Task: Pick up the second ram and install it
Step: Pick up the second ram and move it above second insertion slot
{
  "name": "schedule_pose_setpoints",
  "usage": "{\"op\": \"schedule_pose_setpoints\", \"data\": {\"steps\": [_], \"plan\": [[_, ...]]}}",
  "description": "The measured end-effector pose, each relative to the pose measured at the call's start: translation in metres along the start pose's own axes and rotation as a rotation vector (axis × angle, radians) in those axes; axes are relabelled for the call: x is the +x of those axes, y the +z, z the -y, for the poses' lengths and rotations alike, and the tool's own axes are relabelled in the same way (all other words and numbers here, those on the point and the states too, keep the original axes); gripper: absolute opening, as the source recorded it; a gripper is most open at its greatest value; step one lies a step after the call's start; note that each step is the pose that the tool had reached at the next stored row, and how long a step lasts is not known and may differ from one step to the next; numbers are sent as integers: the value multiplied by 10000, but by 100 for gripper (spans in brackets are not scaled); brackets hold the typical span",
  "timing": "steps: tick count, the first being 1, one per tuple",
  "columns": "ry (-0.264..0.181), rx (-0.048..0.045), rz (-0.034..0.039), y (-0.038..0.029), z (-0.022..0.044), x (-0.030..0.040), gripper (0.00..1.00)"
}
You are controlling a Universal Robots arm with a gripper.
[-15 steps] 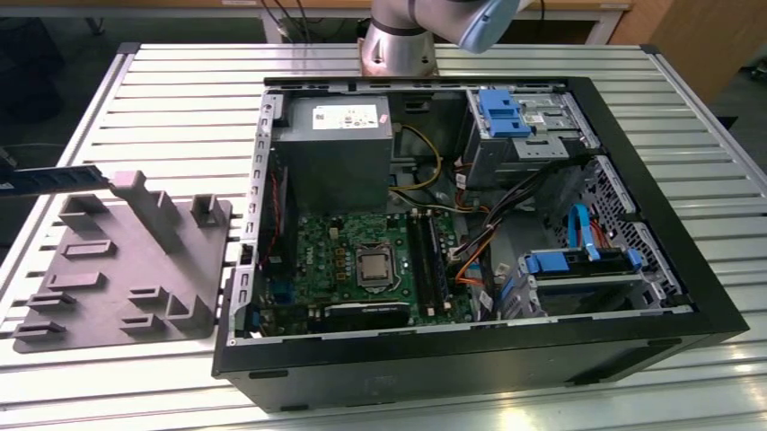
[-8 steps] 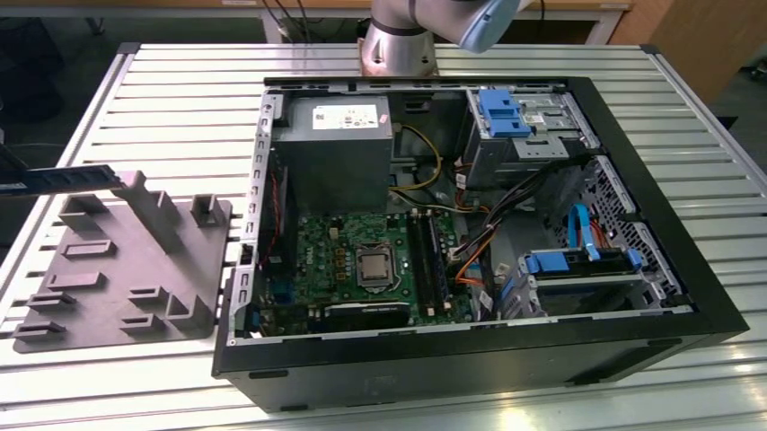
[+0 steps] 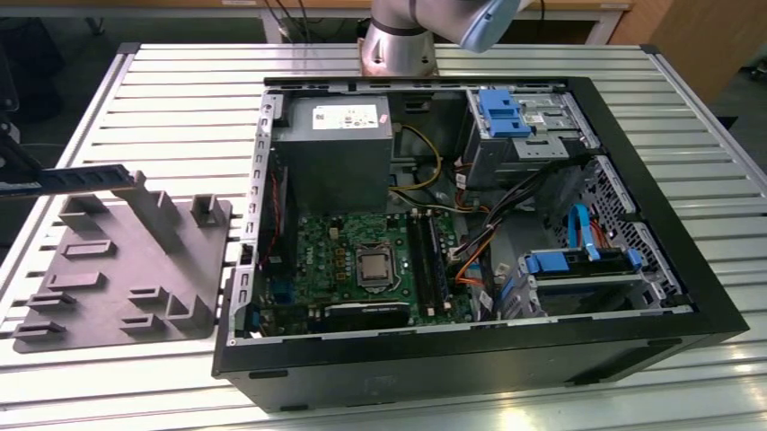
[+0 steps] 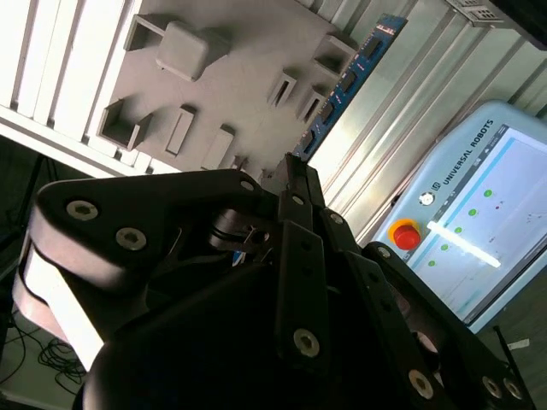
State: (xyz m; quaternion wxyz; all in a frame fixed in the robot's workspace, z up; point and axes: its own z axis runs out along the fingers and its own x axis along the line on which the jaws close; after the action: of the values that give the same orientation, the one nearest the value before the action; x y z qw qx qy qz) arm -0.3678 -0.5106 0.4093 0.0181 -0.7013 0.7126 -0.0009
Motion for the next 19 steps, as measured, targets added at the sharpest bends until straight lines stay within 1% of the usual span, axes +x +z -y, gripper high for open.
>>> {"op": "schedule_pose_setpoints", "data": {"steps": [19], "plan": [[0,-1,-1,7,279,-4,12]]}}
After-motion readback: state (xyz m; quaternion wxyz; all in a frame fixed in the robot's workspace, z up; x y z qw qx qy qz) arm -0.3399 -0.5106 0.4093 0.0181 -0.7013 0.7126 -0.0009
